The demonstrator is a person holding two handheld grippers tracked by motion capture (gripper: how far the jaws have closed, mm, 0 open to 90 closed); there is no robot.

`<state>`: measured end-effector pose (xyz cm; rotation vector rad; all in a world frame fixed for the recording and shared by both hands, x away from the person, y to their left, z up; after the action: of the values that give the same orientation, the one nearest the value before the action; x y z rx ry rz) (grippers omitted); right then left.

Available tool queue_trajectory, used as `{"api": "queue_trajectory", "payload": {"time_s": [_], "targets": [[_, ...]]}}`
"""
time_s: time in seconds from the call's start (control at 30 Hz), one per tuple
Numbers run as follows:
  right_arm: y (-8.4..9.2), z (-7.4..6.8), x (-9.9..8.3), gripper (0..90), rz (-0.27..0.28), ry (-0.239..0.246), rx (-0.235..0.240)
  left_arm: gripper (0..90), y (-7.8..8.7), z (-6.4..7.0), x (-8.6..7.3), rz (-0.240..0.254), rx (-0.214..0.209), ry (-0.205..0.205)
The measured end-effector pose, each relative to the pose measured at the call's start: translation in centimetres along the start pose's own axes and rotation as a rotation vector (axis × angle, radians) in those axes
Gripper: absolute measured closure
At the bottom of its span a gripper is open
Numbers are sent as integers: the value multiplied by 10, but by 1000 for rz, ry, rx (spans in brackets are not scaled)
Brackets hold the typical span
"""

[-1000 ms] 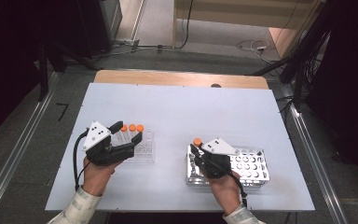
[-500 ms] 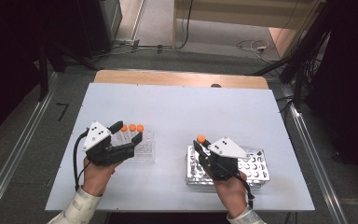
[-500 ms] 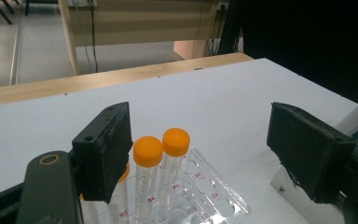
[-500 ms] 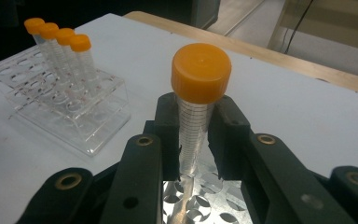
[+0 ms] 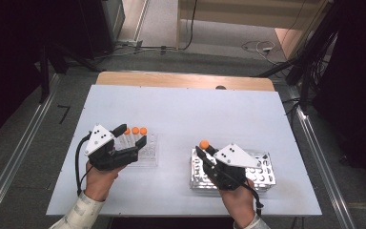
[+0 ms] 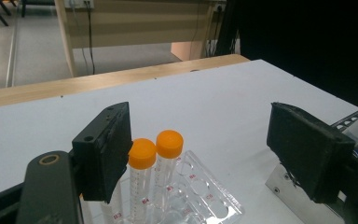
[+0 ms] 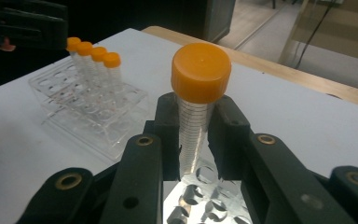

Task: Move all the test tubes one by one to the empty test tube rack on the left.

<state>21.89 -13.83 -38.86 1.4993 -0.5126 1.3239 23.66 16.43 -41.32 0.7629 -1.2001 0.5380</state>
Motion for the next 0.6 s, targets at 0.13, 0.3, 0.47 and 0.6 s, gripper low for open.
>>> {"api": "queue_trajectory", "payload": {"time_s": [0.13,0.3,0.47,0.6], "targets": [[-1,-8,-1,725,-9,-4,46,217,0,4,1,-2,-13,-5],[-7,-22,-5,725,-26,21,95,218,-1,12,2,-1,-51,-8],[-16,-33,-7,725,-49,35,135,231,-2,25,5,2,-115,-26],[-23,-40,-9,725,-63,46,150,248,-3,38,5,-7,-168,-52]]}}
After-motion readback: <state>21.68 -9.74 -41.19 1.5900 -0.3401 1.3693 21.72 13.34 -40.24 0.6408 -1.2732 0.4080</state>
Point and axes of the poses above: each handheld gripper's, and its own axes: y roughly backward along the jaws, x roughly out of its top, z roughly to its right, the point moved 1 cm from there along -y, roughly forward along the jaws, and after that the axes turned 11 degrees about -x, right-handed, at the moved point
